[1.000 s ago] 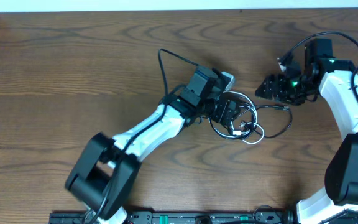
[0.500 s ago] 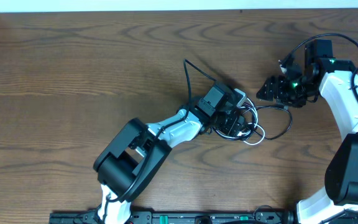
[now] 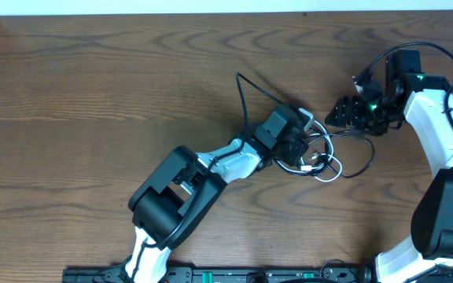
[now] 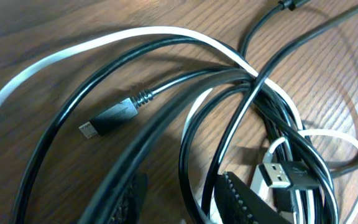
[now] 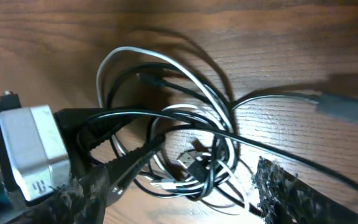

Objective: Untangle cables

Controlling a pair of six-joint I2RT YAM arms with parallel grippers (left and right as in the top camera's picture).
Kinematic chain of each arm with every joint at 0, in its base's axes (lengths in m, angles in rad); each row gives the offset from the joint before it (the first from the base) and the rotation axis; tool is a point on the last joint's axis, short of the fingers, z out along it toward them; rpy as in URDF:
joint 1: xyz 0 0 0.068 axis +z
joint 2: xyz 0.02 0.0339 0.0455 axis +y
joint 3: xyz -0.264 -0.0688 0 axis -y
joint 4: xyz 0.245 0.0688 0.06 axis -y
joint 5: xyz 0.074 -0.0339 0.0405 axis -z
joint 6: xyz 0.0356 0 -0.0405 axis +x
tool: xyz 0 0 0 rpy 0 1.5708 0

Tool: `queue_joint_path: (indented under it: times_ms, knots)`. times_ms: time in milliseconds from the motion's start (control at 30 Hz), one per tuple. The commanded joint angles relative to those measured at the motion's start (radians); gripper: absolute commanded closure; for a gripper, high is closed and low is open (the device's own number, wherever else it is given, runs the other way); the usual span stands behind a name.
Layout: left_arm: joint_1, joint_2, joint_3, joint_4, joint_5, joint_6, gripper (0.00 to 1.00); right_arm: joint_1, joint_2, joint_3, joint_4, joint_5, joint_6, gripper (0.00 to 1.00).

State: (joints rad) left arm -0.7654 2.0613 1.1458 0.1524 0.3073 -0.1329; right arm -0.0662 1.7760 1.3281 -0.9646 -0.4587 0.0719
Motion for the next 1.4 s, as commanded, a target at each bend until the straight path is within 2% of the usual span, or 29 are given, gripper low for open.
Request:
queue_joint_path:
  times_ms: [0, 100, 200, 300, 333, 467, 600, 733, 833, 967, 1167, 1300, 1367]
  knots:
    - [-0.026, 0.065, -0.017, -0.031, -0.106, -0.002, 0.74, -0.004, 0.003, 0.011, -0.001, 0.0, 0.009, 0.28]
    - [-0.027, 0.053, -0.017, -0.05, -0.141, -0.002, 0.92, -0.004, 0.003, 0.01, -0.013, 0.014, 0.009, 0.28]
    - [-0.009, -0.011, -0.016, -0.107, -0.14, -0.032, 0.93, -0.004, 0.003, 0.01, -0.019, 0.013, 0.009, 0.28]
    - [0.033, -0.16, -0.016, -0.224, -0.136, -0.071, 0.93, 0.013, 0.003, 0.01, -0.013, -0.002, 0.009, 0.29]
    - [0.055, -0.254, -0.016, -0.291, -0.136, -0.071, 0.92, 0.03, 0.003, 0.01, -0.008, -0.058, -0.011, 0.3]
    - [0.093, -0.438, -0.016, -0.403, -0.136, -0.071, 0.93, 0.106, 0.003, 0.01, 0.033, -0.198, -0.051, 0.37]
    - [0.146, -0.562, -0.016, -0.452, -0.136, -0.073, 0.93, 0.208, 0.003, 0.01, 0.094, -0.207, -0.019, 0.4]
    - [0.228, -0.617, -0.016, -0.471, -0.132, -0.159, 0.93, 0.272, 0.003, 0.01, 0.126, -0.229, -0.009, 0.43]
    - [0.293, -0.626, -0.016, -0.467, -0.032, -0.209, 0.92, 0.297, 0.003, 0.01, 0.154, -0.193, 0.074, 0.48]
    - [0.347, -0.627, -0.015, -0.458, 0.069, -0.285, 0.92, 0.357, 0.003, -0.003, 0.183, 0.124, 0.369, 0.47]
    - [0.351, -0.631, -0.014, -0.427, 0.135, -0.325, 0.92, 0.461, 0.026, -0.081, 0.347, 0.181, 0.527, 0.48]
    - [0.351, -0.671, -0.014, -0.392, 0.133, -0.325, 0.92, 0.483, 0.06, -0.101, 0.346, 0.289, 0.649, 0.46]
    - [0.359, -0.711, -0.014, -0.371, 0.116, -0.325, 0.93, 0.479, 0.074, -0.107, 0.336, 0.338, 0.657, 0.45]
